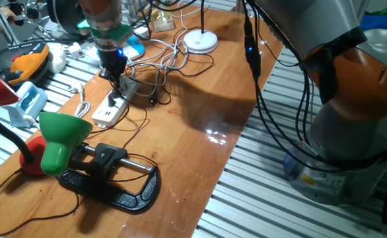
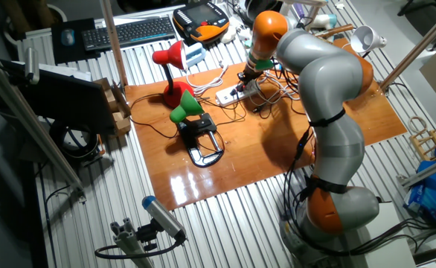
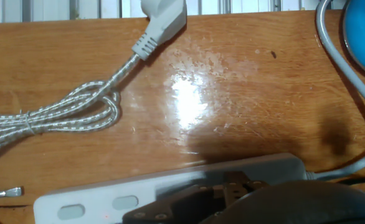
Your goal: Plug in the power cord of the desk lamp, turn on the socket, and light up the desk lamp
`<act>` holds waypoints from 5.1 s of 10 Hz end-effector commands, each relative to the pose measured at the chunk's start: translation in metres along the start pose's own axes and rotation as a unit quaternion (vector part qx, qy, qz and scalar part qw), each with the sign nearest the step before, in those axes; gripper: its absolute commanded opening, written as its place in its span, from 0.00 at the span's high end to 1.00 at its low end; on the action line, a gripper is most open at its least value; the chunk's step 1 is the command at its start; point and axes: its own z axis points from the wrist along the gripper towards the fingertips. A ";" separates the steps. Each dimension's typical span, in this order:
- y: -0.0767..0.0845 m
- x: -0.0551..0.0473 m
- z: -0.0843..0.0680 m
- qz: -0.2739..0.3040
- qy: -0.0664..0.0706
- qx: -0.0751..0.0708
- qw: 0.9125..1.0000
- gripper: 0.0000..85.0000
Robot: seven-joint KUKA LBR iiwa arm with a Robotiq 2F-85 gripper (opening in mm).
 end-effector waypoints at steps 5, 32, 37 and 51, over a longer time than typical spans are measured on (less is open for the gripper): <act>0.002 -0.001 -0.025 0.004 0.012 0.017 1.000 1.00; -0.087 -0.042 -0.071 0.226 -0.095 0.060 0.968 1.00; -0.088 -0.043 -0.071 0.225 -0.099 0.062 0.967 1.00; -0.090 -0.042 -0.070 0.208 -0.111 0.062 0.970 1.00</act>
